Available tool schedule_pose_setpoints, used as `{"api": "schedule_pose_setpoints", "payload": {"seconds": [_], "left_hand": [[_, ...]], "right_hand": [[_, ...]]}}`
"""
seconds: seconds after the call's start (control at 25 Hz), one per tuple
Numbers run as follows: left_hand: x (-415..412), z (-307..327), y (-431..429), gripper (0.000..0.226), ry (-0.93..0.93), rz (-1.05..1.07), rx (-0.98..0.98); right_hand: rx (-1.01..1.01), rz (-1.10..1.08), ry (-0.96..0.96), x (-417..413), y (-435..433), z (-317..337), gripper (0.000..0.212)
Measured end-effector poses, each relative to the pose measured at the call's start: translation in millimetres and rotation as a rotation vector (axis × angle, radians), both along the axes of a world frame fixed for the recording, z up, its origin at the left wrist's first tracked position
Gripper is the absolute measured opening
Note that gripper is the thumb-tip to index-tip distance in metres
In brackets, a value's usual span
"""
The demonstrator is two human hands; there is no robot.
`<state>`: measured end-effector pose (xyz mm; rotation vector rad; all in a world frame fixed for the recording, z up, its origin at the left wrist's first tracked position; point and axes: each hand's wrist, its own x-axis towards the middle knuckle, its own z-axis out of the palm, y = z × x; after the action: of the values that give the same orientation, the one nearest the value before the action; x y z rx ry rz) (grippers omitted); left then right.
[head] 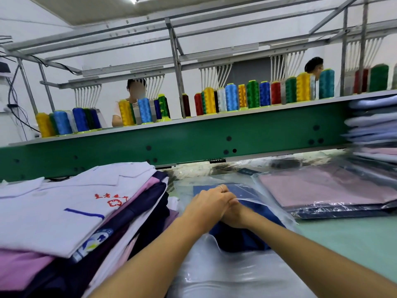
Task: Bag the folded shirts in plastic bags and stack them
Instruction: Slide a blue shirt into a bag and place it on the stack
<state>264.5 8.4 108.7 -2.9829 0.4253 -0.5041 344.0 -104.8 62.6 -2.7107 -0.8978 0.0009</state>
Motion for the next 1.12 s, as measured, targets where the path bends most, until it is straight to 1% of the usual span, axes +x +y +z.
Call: {"api": "schedule_pose_setpoints", "payload": {"seconds": [0.04, 0.08, 0.16, 0.2, 0.24, 0.28, 0.32, 0.36, 0.4, 0.44, 0.48, 0.52, 0.6, 0.64, 0.68, 0.72, 0.76, 0.84, 0.92, 0.96, 1.0, 1.08, 1.12], "left_hand": [[0, 0, -2, 0.036, 0.010, 0.007, -0.001], [0, -1, -3, 0.036, 0.018, 0.012, 0.002], [0, -2, -3, 0.038, 0.029, 0.017, 0.012], [0, -2, -2, 0.039, 0.030, 0.017, 0.006], [0, -3, -1, 0.039, 0.029, 0.017, -0.003], [-1, -3, 0, 0.040, 0.024, 0.018, -0.008], [-2, -3, 2, 0.040, 0.017, 0.017, -0.010], [-3, -3, 3, 0.039, 0.008, 0.014, -0.009], [-4, -3, 5, 0.038, 0.002, 0.009, -0.005], [-5, -3, 6, 0.036, 0.000, 0.003, 0.001], [-7, -3, 7, 0.035, 0.006, 0.000, 0.009], [-8, -4, 7, 0.034, 0.022, -0.003, 0.008], [-11, -6, 8, 0.036, 0.056, -0.001, -0.024], [-12, -6, 8, 0.038, 0.065, 0.001, -0.039], [-13, -7, 8, 0.039, 0.068, 0.001, -0.045], [-15, -7, 8, 0.039, 0.075, -0.001, -0.043], [-16, -8, 7, 0.040, 0.084, -0.002, -0.035], [-19, -9, 4, 0.039, 0.113, 0.013, -0.013], [-24, -13, 2, 0.038, 0.107, 0.046, 0.007], [-27, -17, 1, 0.038, 0.094, 0.082, 0.012], [-30, -21, 2, 0.044, 0.093, 0.129, 0.016], [-34, -31, 2, 0.065, 0.163, 0.237, 0.029], [-36, -38, 1, 0.069, 0.207, 0.291, 0.046]], "right_hand": [[-0.049, 0.063, 0.065, -4, 7, 3, 0.052], [-0.085, 0.013, 0.089, -13, 18, 7, 0.054], [-0.138, -0.186, 0.106, -33, 48, 13, 0.044], [0.032, -0.148, 0.363, -45, 54, 27, 0.040], [0.188, -0.202, 0.372, -49, 60, 27, 0.040], [0.255, -0.239, 0.352, -54, 67, 27, 0.041], [0.243, -0.254, 0.350, -49, 61, 28, 0.041], [0.161, -0.290, 0.238, -44, 49, 17, 0.040], [0.120, -0.265, -0.036, -42, 40, 3, 0.043], [0.103, -0.040, 0.050, -46, 37, 6, 0.050], [0.044, 0.103, 0.162, -45, 20, 6, 0.058], [0.044, 0.132, 0.210, -42, 5, 1, 0.063], [-0.046, 0.068, 0.213, -34, -14, -9, 0.077], [-0.115, 0.052, 0.192, -30, -24, -15, 0.086], [-0.177, 0.032, 0.160, -27, -33, -20, 0.091], [-0.241, 0.017, 0.110, -23, -42, -24, 0.089], [-0.288, 0.017, 0.049, -20, -49, -27, 0.082], [-0.336, 0.057, -0.052, -19, -53, -28, 0.064], [-0.346, 0.083, -0.122, -19, -51, -28, 0.055], [-0.344, 0.067, -0.147, -18, -50, -28, 0.054], [-0.362, 0.040, -0.156, -17, -50, -28, 0.056], [-0.445, -0.027, -0.156, -20, -52, -28, 0.070], [-0.487, -0.045, -0.153, -23, -55, -27, 0.077]]}}
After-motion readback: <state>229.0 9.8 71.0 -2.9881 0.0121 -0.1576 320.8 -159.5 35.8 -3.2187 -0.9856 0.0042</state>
